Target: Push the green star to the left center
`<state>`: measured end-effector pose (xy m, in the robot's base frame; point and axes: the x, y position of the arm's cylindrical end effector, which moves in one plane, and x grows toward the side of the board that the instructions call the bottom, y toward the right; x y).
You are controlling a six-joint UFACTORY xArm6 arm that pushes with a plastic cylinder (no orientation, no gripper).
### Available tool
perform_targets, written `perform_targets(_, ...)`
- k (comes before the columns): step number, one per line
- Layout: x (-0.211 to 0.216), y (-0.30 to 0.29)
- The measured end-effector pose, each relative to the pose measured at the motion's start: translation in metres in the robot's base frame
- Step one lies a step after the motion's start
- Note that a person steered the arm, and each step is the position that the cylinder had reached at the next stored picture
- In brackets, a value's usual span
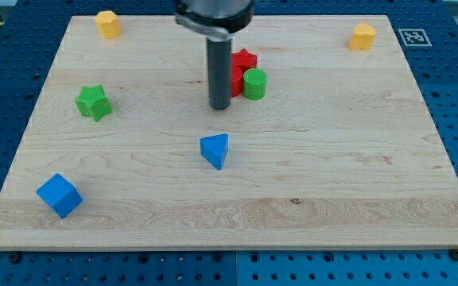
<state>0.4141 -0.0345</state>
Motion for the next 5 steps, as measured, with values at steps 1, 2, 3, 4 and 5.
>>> perform_targets(1, 0.003, -0.059)
perform_targets(2, -0.015, -0.113)
perform_targets(3, -0.027, -0.173)
perform_targets(4, -0.067, -0.223)
perform_targets(5, -0.088, -0.268)
